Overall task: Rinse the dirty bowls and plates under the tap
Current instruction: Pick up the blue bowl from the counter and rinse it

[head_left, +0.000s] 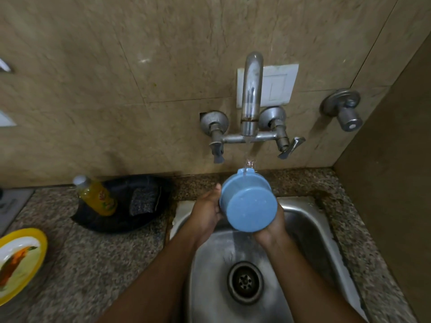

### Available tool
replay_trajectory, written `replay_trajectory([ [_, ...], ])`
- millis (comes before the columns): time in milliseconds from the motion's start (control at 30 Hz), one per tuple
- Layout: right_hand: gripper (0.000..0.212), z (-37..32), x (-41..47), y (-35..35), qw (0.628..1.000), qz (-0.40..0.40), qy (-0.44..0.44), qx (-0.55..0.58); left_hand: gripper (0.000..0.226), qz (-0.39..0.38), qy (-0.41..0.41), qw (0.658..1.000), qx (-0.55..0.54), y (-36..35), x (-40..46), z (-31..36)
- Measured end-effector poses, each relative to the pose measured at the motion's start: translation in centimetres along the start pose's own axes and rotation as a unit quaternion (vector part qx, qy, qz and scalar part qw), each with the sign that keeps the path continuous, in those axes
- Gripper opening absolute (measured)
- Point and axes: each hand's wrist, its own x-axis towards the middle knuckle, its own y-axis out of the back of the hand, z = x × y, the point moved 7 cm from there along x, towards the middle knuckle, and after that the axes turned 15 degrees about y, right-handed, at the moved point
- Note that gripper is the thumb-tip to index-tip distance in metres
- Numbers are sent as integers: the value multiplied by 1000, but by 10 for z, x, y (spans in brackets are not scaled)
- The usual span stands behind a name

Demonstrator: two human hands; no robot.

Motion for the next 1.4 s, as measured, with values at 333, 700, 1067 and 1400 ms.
replay_trajectory([
  [333, 31, 3, -5, 7, 998, 26, -57, -24, 35, -58, 91, 986, -125, -14, 1, -7],
  [700, 32, 0, -11, 3, 996, 18, -84, 27, 25, -81, 124, 976, -162, -4, -3, -13],
  [1067, 27, -31, -18, -16, 975, -148, 51, -160, 57, -27, 227, 973, -41, 22, 2, -27],
  [1400, 16, -46, -54, -37, 458, -389, 319, -733, 33, -64, 211, 975, 36, 11, 3, -19],
])
